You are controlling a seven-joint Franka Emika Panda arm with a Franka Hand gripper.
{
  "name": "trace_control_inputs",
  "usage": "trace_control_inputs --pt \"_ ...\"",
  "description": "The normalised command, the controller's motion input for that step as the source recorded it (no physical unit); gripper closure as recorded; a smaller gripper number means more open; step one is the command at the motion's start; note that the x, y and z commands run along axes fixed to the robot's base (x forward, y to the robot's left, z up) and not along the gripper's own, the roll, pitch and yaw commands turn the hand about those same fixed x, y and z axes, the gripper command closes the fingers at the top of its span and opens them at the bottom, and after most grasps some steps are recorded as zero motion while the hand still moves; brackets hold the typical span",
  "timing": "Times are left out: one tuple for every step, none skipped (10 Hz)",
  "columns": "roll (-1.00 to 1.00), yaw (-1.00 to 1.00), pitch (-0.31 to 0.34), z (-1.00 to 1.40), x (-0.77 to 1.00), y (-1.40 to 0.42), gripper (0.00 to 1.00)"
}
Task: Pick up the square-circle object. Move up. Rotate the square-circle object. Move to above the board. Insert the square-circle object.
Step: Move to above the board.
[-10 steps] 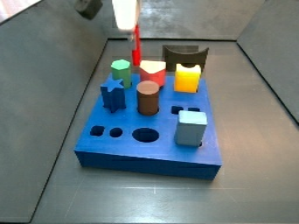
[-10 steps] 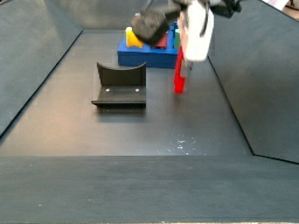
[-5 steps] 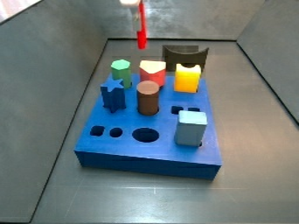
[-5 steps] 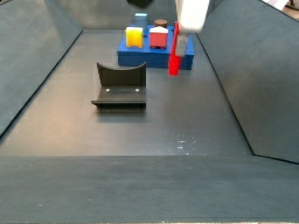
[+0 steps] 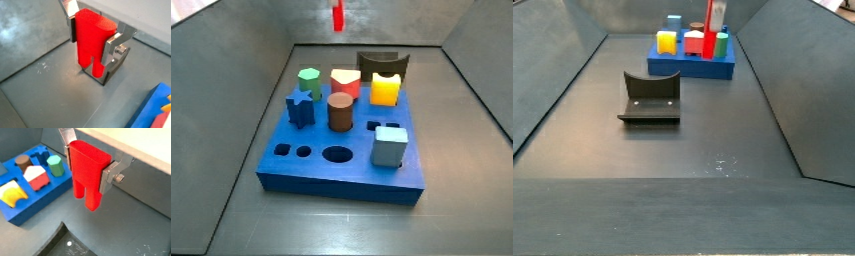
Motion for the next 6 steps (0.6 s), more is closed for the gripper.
trace_control_inputs --pt "-0.16 -0.04 0.077 1.00 0.08 0.01 1.00" --pt "-0.16 -0.04 0.078 0.96 0.07 0.02 1.00" --pt "-0.16 -0.04 0.077 0.80 0.05 0.02 1.00" --pt "-0.16 -0.04 0.075 0.58 0.02 0.02 1.00" --pt "-0.16 -0.04 0.070 0.42 0.02 0.02 1.00" --pt "-0.16 -0.04 0.069 0.32 0.01 0.02 1.00"
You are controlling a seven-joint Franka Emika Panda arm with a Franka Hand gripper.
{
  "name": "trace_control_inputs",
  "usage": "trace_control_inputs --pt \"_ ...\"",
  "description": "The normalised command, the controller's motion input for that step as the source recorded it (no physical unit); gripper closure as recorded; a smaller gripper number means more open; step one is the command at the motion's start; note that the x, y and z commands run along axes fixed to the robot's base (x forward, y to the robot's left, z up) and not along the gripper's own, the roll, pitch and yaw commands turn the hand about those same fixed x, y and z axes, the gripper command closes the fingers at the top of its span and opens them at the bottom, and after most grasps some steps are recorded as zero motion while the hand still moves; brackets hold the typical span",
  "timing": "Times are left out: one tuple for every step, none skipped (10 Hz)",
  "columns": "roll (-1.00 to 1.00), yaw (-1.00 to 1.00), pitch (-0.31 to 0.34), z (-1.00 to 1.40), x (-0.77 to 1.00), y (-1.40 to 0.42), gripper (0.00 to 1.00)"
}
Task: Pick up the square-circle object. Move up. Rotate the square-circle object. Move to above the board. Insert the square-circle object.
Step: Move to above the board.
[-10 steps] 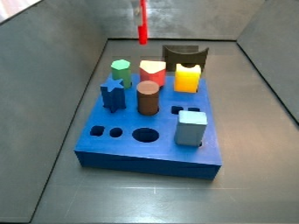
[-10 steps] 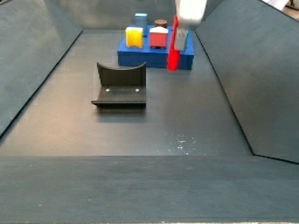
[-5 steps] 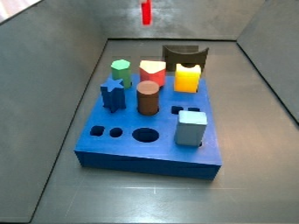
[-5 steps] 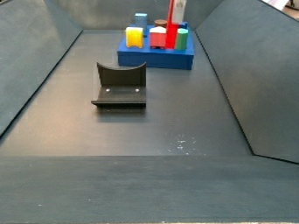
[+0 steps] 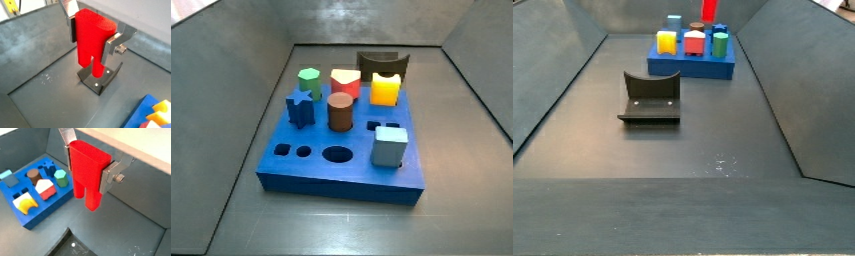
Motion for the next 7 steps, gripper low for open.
trace_control_inputs --pt "0.02 1.00 0.083 0.28 0.04 -1.00 1.00" --pt "0.03 1.00 0.084 0.26 0.04 -1.00 1.00" --pt "0.04 1.00 0.089 0.27 0.04 -1.00 1.00" --pt "0.04 1.00 0.093 0.27 0.04 -1.00 1.00" --pt "0.03 1.00 0.100 0.27 0.05 -1.00 1.00" --pt "0.03 1.00 0.106 0.28 0.06 -1.00 1.00" --pt "0.03 1.00 0.113 0.29 0.06 -1.00 1.00"
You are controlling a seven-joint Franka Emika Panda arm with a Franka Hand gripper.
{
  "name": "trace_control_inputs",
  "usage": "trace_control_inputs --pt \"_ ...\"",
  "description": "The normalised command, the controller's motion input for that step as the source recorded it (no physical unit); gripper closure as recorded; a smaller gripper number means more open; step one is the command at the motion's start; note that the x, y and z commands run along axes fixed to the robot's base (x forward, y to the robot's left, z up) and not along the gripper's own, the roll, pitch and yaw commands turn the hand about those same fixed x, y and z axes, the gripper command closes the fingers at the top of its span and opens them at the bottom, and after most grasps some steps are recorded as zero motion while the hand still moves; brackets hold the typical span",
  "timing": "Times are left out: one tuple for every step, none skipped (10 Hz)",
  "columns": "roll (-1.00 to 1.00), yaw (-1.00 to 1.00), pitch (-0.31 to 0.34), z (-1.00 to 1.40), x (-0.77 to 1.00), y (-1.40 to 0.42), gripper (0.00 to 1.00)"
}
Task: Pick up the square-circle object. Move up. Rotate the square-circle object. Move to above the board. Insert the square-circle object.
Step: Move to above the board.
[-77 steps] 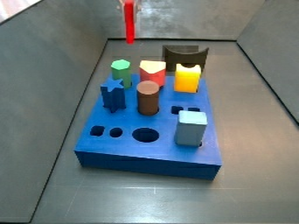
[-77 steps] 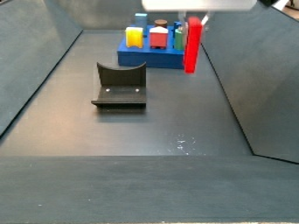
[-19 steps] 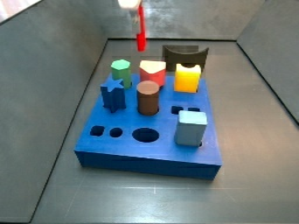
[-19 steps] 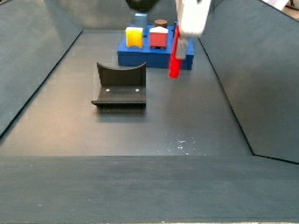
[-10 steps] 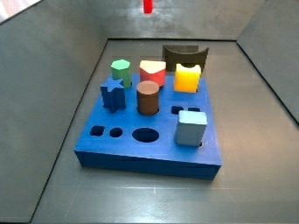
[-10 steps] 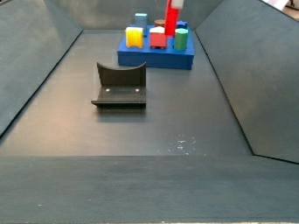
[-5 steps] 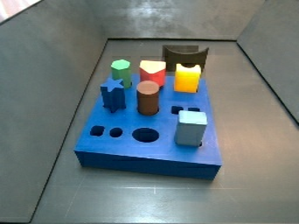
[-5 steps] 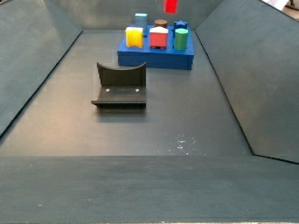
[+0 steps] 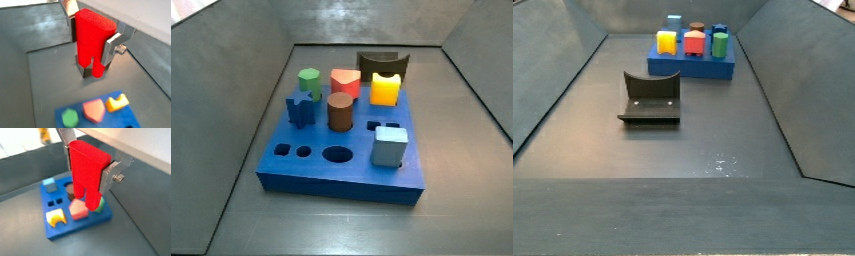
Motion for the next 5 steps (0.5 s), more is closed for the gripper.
trace_control_inputs --pt "0.03 1.00 0.117 0.28 0.07 -1.00 1.00" --pt "0.03 1.00 0.127 0.28 0.09 -1.00 1.00" --pt "0.03 1.00 0.134 0.28 0.12 -1.00 1.00" --pt "0.04 1.00 0.149 0.23 0.14 -0.82 1.00" --pt "0.04 1.00 0.159 0.15 0.14 -0.56 1.00"
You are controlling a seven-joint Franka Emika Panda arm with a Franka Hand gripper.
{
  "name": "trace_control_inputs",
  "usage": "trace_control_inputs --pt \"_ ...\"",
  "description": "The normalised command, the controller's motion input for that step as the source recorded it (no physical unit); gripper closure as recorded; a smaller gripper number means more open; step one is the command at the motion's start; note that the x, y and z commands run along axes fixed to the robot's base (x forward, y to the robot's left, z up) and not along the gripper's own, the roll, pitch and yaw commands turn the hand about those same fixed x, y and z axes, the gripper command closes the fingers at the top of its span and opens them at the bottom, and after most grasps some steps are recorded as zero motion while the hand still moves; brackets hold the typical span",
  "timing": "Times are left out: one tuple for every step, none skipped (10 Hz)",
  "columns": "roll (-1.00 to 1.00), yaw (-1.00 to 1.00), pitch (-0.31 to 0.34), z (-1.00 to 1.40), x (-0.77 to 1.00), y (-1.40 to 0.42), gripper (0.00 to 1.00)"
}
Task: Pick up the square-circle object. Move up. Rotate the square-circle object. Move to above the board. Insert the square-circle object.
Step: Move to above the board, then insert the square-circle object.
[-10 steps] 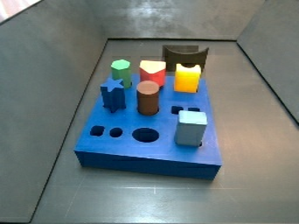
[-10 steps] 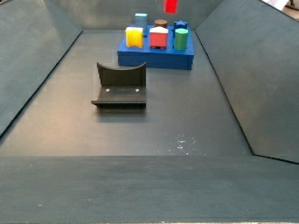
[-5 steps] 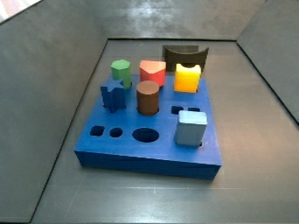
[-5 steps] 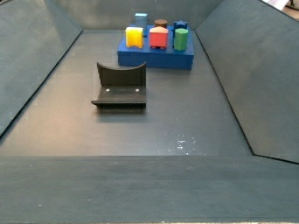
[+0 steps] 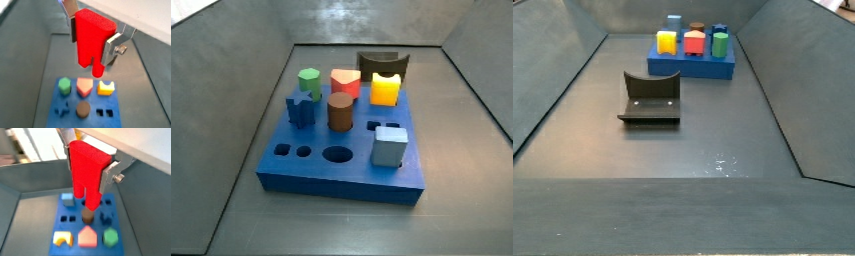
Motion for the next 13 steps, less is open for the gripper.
trace_control_inputs --pt "0.05 1.00 0.174 0.07 0.12 -0.27 1.00" --pt "0.05 1.00 0.180 0.05 0.11 -0.19 1.00" --pt "0.06 1.00 0.195 0.04 0.08 -0.11 1.00" --pt "0.07 1.00 0.204 0.03 0.08 -0.09 1.00" --pt "0.08 1.00 0.231 0.02 0.09 -0.07 1.00" --pt "0.09 1.00 0.256 0.02 0.10 -0.06 1.00" --pt "0.11 1.00 0.295 0.02 0.10 -0.05 1.00" --pt "0.13 1.00 0.319 0.02 0.09 -0.05 1.00" --pt "0.15 0.78 0.298 0.02 0.09 -0.04 1.00" --pt "0.15 0.54 0.247 0.01 0.10 -0.04 1.00" --pt "0.15 0.29 0.184 0.02 0.09 -0.03 1.00" --pt "0.15 0.20 0.159 0.02 0.09 -0.03 1.00" --pt "0.00 0.00 0.000 -0.02 0.00 -0.05 1.00"
